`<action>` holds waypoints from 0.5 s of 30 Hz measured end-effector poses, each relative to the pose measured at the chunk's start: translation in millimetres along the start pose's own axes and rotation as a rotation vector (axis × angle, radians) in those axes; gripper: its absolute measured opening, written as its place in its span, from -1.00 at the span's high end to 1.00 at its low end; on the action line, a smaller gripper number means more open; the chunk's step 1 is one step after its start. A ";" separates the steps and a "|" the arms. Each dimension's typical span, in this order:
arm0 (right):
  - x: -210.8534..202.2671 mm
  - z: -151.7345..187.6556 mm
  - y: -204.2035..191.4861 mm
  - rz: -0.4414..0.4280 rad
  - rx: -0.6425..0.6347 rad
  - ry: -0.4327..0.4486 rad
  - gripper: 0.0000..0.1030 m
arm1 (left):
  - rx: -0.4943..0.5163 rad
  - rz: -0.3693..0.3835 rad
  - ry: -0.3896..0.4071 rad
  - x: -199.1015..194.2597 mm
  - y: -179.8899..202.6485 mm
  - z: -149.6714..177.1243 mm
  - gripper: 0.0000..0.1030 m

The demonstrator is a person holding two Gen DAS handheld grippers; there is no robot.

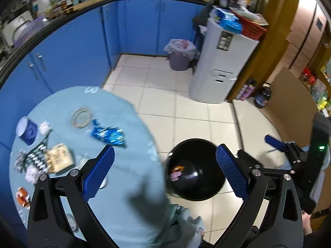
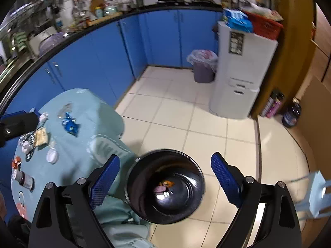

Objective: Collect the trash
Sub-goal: 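Move the left tool to the white-capped pill bottle while the right approaches the clear lid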

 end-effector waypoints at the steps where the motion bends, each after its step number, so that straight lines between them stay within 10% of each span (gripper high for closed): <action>1: -1.3 -2.7 -6.8 -0.005 -0.015 0.013 -0.70 | -0.009 -0.015 0.002 -2.9 -7.5 2.1 -0.89; 15: 2.7 -21.5 -117.3 -0.105 -0.211 0.086 -0.70 | -0.080 -0.243 -0.026 -41.7 -116.1 49.9 -0.84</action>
Point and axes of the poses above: each gripper's, at about its wrist camera, not at the fingertips, and x roughly the way its jaws point, y to its right, z to its underside, the point moved 7 cm from there along x, roughly the way its jaws point, and after that the axes turned 7 degrees about y, right-handed, at the moved point
